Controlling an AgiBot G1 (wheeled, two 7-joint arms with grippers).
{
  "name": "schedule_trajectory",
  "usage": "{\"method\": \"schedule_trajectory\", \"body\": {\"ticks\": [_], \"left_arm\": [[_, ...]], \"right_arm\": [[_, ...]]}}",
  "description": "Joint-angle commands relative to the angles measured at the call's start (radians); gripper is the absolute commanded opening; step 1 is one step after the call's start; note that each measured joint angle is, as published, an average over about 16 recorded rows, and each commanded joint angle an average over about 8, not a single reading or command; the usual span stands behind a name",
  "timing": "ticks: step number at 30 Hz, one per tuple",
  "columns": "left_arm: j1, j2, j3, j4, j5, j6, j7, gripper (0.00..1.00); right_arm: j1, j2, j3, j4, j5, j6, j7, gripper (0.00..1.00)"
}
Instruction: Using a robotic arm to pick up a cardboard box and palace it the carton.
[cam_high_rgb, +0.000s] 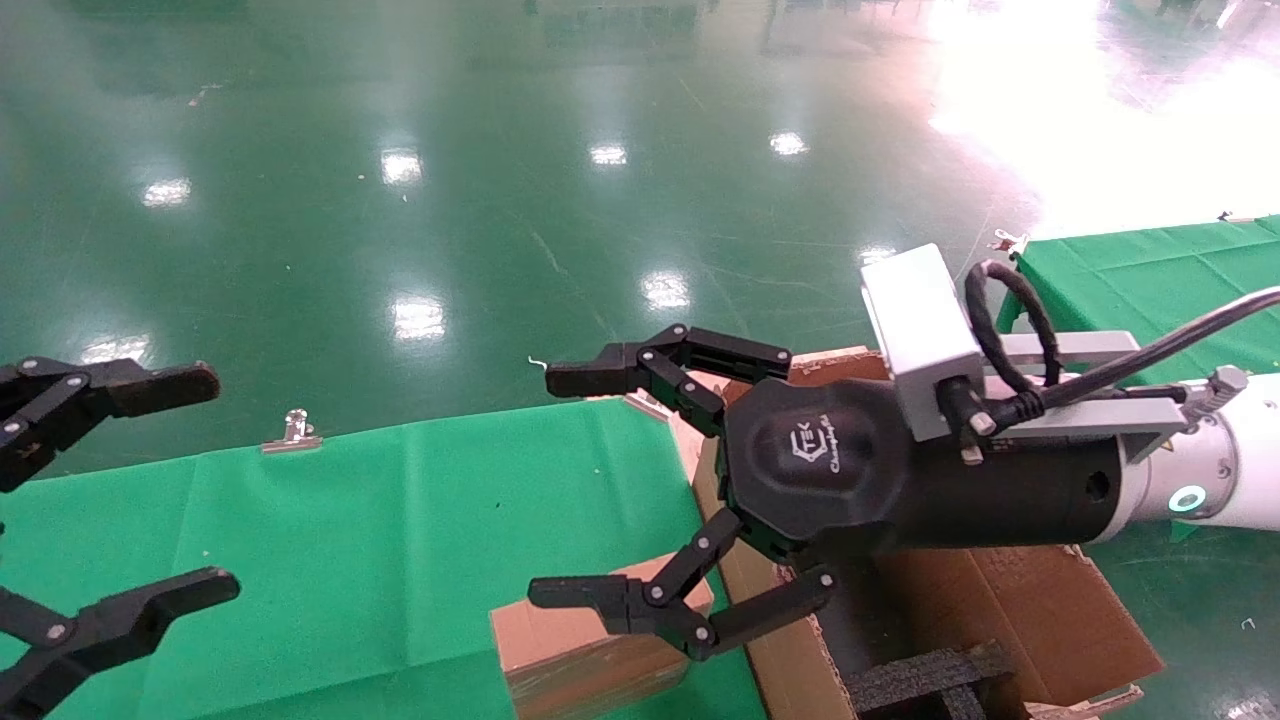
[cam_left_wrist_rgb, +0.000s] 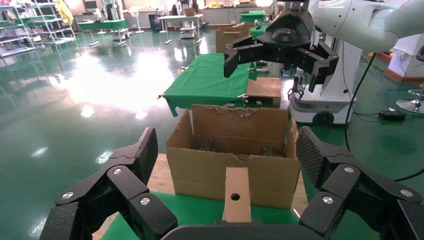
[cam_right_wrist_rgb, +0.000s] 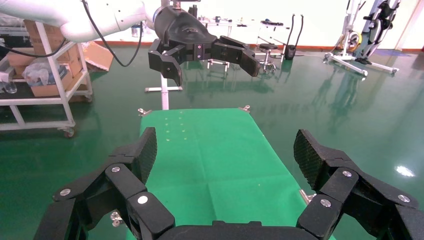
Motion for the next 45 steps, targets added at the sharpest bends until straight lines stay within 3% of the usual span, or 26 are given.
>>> {"method": "schedule_trajectory", "body": {"ticks": [1, 12, 14, 20, 21, 32, 38, 45], "left_arm": [[0.000, 0.000, 0.000, 0.000, 0.000, 0.000, 0.000, 1.00], [0.000, 0.000, 0.000, 0.000, 0.000, 0.000, 0.000, 0.99], [0.000, 0.000, 0.000, 0.000, 0.000, 0.000, 0.000, 0.82], [0.000, 0.000, 0.000, 0.000, 0.000, 0.000, 0.000, 0.08], [0.000, 0.000, 0.000, 0.000, 0.000, 0.000, 0.000, 0.02], [0.000, 0.000, 0.000, 0.000, 0.000, 0.000, 0.000, 0.00], [0.000, 0.000, 0.000, 0.000, 0.000, 0.000, 0.000, 0.00], [0.000, 0.000, 0.000, 0.000, 0.000, 0.000, 0.000, 0.00]], "right_arm": [[0.000, 0.000, 0.000, 0.000, 0.000, 0.000, 0.000, 1.00], [0.000, 0.000, 0.000, 0.000, 0.000, 0.000, 0.000, 1.00], [0.000, 0.000, 0.000, 0.000, 0.000, 0.000, 0.000, 1.00], [0.000, 0.000, 0.000, 0.000, 0.000, 0.000, 0.000, 1.00], [0.000, 0.000, 0.000, 0.000, 0.000, 0.000, 0.000, 1.00], [0.029, 0.010, -0.030, 0.002, -0.071, -0.016, 0.005, 1.00], [0.123, -0.008, -0.106, -0.013, -0.238, -0.039, 0.031, 1.00], [0.255, -0.086, -0.236, -0.036, -0.459, -0.072, 0.051, 1.00]]}}
